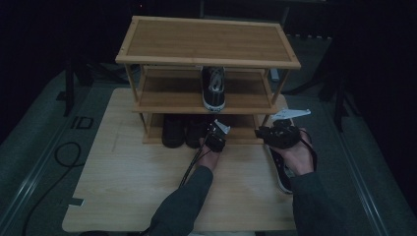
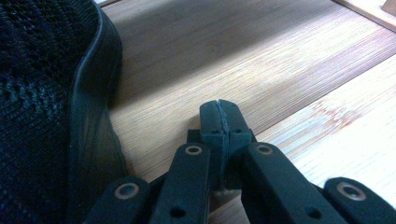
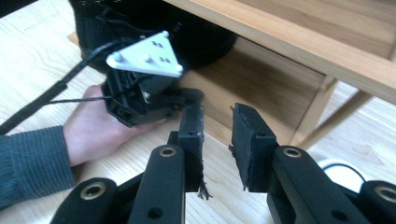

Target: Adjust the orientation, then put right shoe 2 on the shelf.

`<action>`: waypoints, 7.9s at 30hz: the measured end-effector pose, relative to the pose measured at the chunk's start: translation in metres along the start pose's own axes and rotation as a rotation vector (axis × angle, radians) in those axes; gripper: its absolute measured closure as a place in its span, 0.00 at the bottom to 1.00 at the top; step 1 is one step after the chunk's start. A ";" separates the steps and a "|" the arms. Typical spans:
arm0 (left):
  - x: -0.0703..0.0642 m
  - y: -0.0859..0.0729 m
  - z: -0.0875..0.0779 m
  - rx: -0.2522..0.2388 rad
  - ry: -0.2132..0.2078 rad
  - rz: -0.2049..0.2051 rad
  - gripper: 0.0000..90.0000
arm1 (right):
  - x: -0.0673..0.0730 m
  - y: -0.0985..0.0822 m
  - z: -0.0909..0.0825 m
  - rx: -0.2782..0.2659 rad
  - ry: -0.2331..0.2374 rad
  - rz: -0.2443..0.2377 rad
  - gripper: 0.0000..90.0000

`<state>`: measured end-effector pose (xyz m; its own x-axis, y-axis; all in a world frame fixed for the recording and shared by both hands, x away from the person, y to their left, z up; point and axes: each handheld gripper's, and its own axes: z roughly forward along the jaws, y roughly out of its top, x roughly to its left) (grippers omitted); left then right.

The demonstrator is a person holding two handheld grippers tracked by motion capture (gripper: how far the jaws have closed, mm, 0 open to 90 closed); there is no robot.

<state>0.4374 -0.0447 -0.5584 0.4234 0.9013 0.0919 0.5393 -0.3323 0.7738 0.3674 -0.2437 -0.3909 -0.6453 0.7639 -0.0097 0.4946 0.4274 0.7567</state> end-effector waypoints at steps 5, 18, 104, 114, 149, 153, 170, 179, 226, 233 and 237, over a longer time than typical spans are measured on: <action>0.000 0.000 0.000 0.003 0.000 0.005 1.00 | -0.006 -0.007 -0.003 0.001 -0.015 0.018 0.82; 0.000 0.000 0.000 0.003 0.000 0.004 1.00 | -0.018 -0.028 -0.005 0.022 -0.063 0.076 0.82; 0.000 0.000 0.000 0.005 0.006 0.013 1.00 | 0.003 -0.070 0.024 0.140 -0.071 0.022 0.95; -0.001 0.000 0.000 0.004 0.008 0.014 1.00 | 0.008 -0.077 0.031 0.187 -0.032 -0.005 0.90; -0.001 0.000 0.000 0.003 0.007 0.010 1.00 | -0.008 -0.110 0.028 0.248 -0.114 0.130 0.83; 0.000 0.000 0.000 0.005 0.007 0.012 1.00 | -0.010 -0.111 0.034 0.251 -0.104 0.139 0.86; 0.000 0.000 0.000 0.005 0.005 0.010 1.00 | -0.014 -0.106 0.025 0.186 -0.074 0.203 0.98; 0.000 0.000 0.000 0.005 0.005 0.011 1.00 | -0.014 -0.104 0.018 0.166 -0.063 0.213 0.98; 0.000 0.000 0.000 0.006 0.007 0.014 1.00 | -0.013 -0.067 -0.017 0.094 0.025 0.076 0.98; 0.000 0.000 0.000 0.005 0.007 0.014 1.00 | -0.012 -0.061 -0.020 0.082 0.037 0.060 0.98; 0.000 0.000 0.000 0.005 0.007 0.014 1.00 | -0.012 -0.059 -0.021 0.077 0.042 0.056 0.98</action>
<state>0.4371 -0.0450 -0.5582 0.4256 0.8986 0.1068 0.5375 -0.3459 0.7691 0.3337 -0.2879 -0.4214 -0.6382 0.7675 0.0603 0.5732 0.4214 0.7028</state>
